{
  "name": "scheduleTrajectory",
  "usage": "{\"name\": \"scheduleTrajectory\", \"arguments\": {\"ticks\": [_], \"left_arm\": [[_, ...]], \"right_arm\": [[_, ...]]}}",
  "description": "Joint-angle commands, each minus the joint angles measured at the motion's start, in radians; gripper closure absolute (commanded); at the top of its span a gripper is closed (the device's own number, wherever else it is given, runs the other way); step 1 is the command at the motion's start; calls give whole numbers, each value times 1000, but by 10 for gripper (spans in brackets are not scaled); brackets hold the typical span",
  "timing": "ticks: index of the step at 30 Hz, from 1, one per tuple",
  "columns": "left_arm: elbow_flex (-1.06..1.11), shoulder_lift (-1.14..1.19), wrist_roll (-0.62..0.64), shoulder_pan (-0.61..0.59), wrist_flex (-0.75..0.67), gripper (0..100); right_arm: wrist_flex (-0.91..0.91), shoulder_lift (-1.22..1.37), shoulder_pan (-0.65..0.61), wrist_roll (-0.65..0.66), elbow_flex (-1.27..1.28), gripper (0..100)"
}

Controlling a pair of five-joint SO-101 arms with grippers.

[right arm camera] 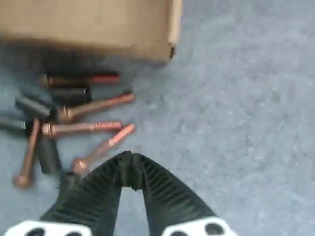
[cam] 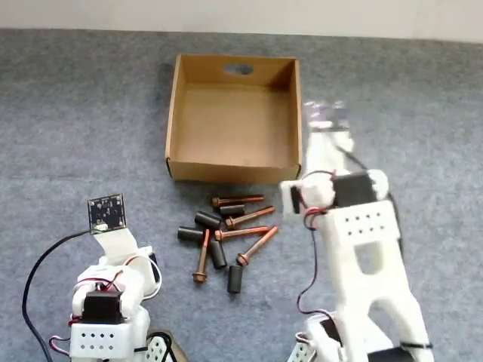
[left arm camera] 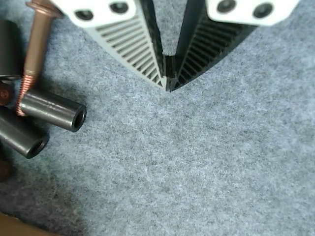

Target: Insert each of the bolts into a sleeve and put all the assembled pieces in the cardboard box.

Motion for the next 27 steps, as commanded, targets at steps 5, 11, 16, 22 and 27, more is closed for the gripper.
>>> {"name": "scheduleTrajectory", "arguments": {"ticks": [5,11,16,22,27], "left_arm": [[18,-1,0,-7,3,992],[18,-1,0,-7,3,992],[18,-1,0,-7,3,992],[18,-1,0,-7,3,992],[18,-1,0,-7,3,992]], "right_arm": [[5,142,-344,117,140,950],[-76,280,-492,109,162,835],[-124,340,-575,-55,159,851],[-197,395,-593,-157,163,851],[-205,479,-591,-158,154,851]]}}
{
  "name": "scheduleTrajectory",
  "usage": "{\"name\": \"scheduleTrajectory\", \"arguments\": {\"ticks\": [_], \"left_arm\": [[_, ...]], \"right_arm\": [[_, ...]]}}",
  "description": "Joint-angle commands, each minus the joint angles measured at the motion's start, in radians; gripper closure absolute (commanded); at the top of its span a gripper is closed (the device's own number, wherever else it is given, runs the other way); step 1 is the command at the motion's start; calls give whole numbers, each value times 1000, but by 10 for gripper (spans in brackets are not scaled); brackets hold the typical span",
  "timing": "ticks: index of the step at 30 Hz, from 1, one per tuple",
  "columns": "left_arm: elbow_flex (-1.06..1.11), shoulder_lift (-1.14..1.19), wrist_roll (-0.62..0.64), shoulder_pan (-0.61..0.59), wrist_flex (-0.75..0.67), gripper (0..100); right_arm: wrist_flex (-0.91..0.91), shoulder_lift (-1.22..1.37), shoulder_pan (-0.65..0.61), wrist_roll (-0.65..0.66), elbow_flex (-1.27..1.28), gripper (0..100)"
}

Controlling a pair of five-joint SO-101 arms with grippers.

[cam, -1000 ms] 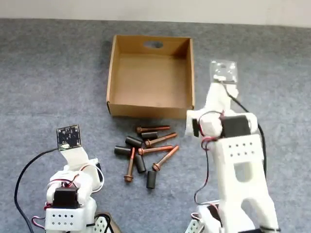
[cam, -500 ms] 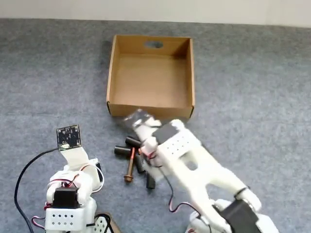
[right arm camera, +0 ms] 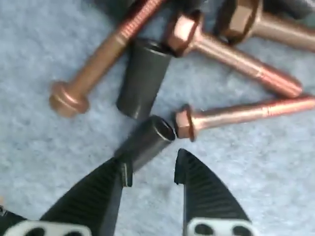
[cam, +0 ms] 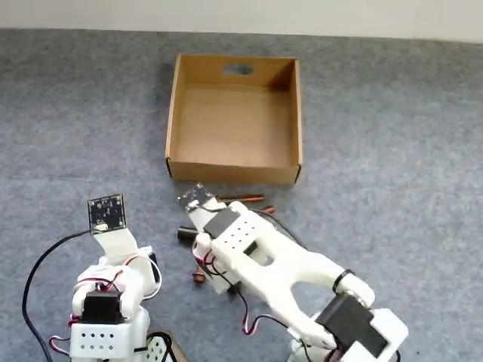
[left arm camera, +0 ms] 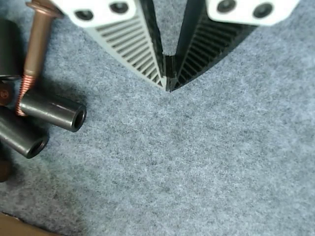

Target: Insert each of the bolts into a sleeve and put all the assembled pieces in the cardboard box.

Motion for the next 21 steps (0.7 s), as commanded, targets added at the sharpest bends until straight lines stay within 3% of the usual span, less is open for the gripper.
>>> {"name": "scheduleTrajectory", "arguments": {"ticks": [1,10,14,21], "left_arm": [[18,-1,0,-7,3,992],[18,-1,0,-7,3,992],[18,-1,0,-7,3,992],[18,-1,0,-7,3,992]], "right_arm": [[-31,56,-4,-11,-8,851],[-128,173,-4,-11,-10,855],[-124,171,-4,-5,-10,991],[-33,15,93,-3,-2,993]]}}
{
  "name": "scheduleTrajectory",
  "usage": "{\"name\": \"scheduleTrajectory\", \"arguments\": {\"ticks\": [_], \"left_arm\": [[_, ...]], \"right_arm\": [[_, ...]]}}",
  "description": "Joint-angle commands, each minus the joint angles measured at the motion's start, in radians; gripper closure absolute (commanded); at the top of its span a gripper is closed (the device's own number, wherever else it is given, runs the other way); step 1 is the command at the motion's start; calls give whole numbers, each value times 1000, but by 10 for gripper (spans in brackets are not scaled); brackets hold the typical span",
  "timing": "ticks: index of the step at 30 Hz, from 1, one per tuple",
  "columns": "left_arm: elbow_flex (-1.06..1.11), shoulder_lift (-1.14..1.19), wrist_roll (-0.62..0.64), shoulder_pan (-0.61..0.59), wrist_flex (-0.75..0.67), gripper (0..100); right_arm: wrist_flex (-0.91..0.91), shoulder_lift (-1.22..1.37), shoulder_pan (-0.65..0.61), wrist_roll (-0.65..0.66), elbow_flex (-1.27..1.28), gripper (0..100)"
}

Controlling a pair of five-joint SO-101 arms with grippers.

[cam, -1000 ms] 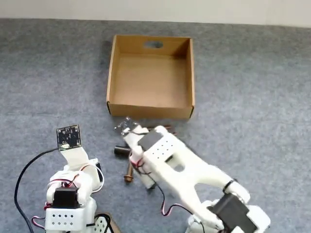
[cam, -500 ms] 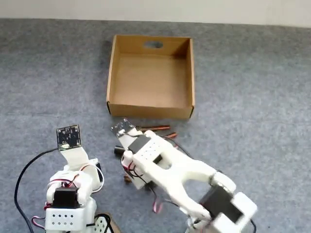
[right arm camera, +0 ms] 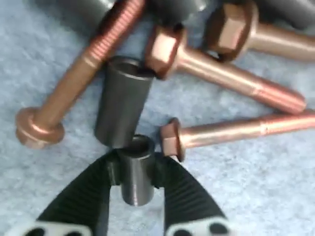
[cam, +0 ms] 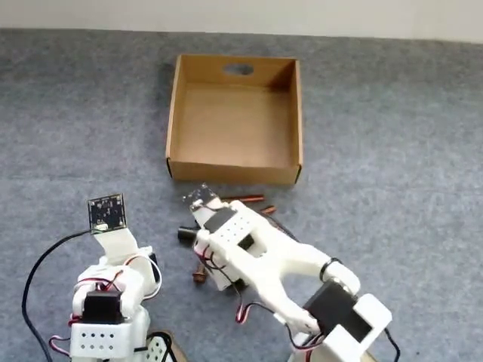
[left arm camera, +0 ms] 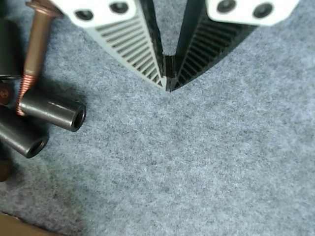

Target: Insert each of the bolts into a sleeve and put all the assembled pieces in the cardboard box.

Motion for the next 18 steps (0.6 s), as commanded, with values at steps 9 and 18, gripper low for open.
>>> {"name": "scheduleTrajectory", "arguments": {"ticks": [9,18], "left_arm": [[18,-1,0,-7,3,992],[18,-1,0,-7,3,992]], "right_arm": [[226,-671,358,222,12,993],[-186,-759,769,364,524,993]]}}
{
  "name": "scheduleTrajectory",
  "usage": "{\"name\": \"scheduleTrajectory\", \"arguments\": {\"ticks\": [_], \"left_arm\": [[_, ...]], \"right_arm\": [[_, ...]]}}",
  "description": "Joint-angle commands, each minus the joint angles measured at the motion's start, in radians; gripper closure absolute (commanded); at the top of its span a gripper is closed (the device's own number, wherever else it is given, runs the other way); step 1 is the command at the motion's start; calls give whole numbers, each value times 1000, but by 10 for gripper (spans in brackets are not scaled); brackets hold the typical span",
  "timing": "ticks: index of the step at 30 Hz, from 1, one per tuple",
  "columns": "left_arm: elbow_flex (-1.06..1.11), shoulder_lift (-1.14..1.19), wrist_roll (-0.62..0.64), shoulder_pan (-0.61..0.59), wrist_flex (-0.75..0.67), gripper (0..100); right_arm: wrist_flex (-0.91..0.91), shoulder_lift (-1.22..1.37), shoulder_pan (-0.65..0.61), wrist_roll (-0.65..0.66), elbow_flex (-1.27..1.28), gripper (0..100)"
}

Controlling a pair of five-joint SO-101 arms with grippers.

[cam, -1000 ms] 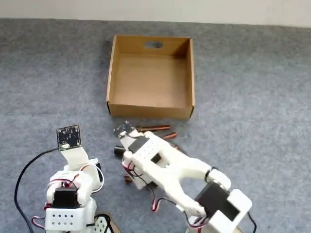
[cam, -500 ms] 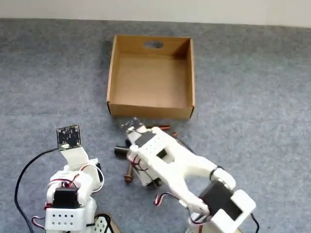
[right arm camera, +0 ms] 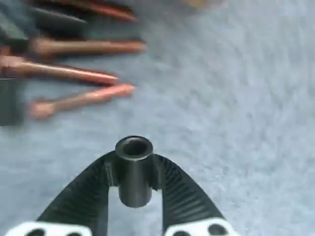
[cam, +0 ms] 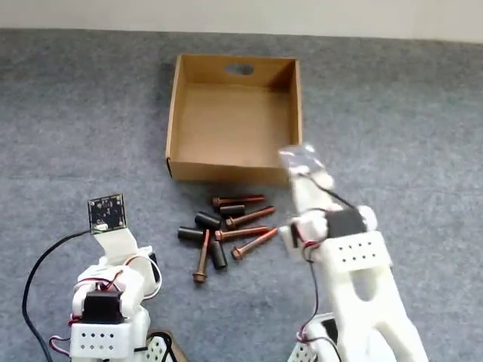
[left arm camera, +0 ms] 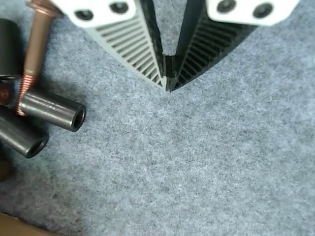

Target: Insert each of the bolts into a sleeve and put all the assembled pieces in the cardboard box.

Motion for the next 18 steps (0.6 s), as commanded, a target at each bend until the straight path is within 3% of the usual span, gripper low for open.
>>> {"name": "scheduleTrajectory", "arguments": {"ticks": [1,7,12,18], "left_arm": [[18,-1,0,-7,3,992],[18,-1,0,-7,3,992],[18,-1,0,-7,3,992],[18,-1,0,-7,3,992]], "right_arm": [[-255,-13,119,25,217,993],[-407,-5,128,25,374,980],[-358,-5,128,20,374,817],[-357,-5,128,23,366,834]]}}
